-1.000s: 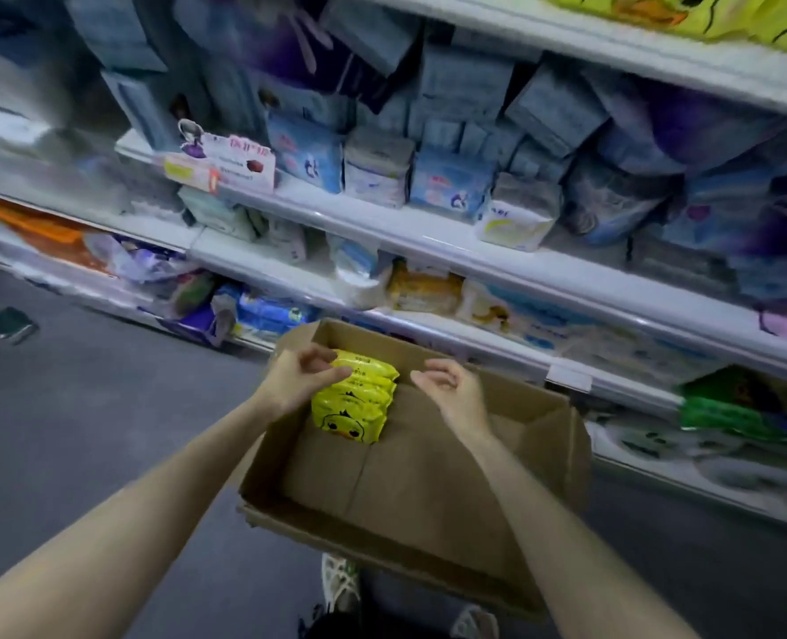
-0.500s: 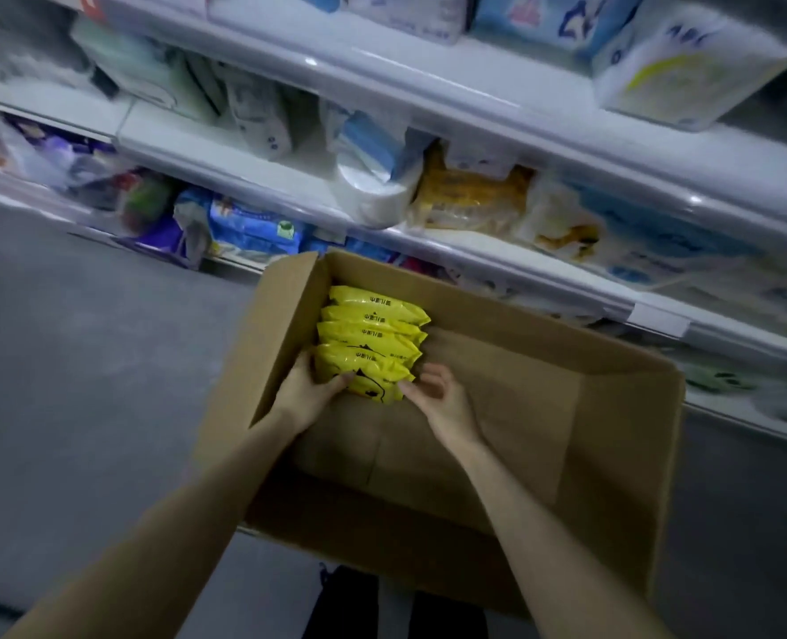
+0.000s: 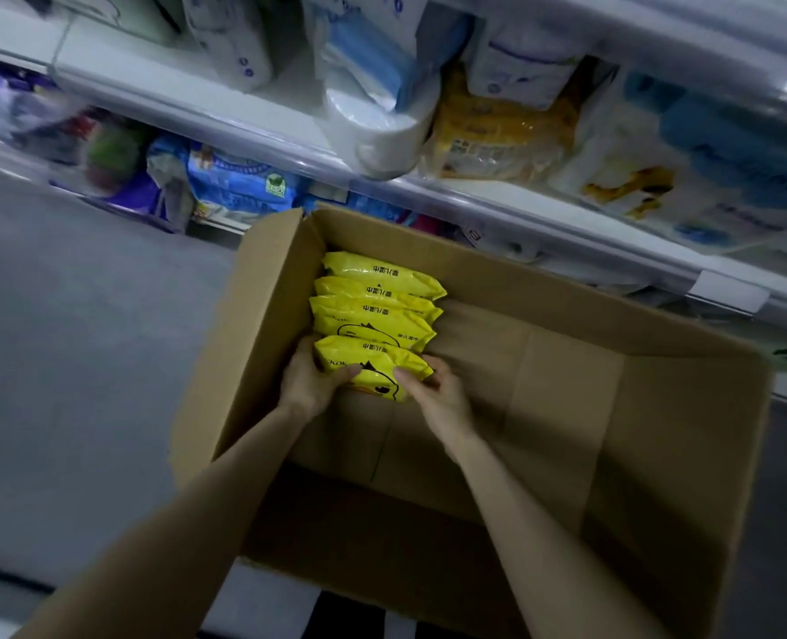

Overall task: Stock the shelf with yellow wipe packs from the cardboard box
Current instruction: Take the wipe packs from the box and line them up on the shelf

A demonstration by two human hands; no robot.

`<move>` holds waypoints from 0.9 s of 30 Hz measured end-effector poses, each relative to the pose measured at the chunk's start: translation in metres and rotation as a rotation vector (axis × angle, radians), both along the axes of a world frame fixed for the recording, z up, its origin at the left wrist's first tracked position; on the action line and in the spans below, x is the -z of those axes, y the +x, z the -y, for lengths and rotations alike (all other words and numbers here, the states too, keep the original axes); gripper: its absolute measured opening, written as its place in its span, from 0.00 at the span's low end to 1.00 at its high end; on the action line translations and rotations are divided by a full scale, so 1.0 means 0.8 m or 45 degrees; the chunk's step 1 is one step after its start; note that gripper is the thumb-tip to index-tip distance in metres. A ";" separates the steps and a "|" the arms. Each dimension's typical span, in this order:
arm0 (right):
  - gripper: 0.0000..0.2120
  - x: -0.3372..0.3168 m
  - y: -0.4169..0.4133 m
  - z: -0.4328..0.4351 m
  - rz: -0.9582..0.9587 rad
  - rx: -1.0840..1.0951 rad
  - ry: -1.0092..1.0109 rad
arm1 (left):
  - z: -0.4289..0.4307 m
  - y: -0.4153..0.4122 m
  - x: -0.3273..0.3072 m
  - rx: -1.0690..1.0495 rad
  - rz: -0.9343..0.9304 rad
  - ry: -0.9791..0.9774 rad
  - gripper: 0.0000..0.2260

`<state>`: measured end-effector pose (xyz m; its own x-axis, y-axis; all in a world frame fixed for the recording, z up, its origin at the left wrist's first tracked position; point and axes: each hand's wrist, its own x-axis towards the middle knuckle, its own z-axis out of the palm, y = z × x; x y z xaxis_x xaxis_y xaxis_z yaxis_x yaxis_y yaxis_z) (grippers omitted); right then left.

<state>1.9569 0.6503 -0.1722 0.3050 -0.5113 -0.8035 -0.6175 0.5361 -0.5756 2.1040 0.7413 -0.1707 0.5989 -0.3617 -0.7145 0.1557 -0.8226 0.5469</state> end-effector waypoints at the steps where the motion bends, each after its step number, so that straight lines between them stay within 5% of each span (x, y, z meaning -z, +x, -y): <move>1: 0.23 0.001 -0.004 0.002 -0.008 0.007 0.010 | 0.000 0.000 0.000 0.018 -0.003 0.006 0.27; 6: 0.23 -0.006 -0.027 0.010 -0.012 0.047 0.051 | 0.005 -0.001 -0.011 -0.061 -0.238 -0.155 0.10; 11: 0.25 -0.004 -0.041 0.013 -0.014 0.111 0.078 | 0.020 -0.009 -0.024 0.011 -0.413 -0.267 0.05; 19: 0.14 -0.016 -0.066 0.025 -0.021 0.176 0.016 | 0.019 -0.010 0.002 -0.127 -0.019 -0.142 0.44; 27: 0.11 -0.006 -0.113 0.030 -0.059 0.271 -0.051 | 0.044 -0.007 0.031 -0.092 0.205 0.008 0.38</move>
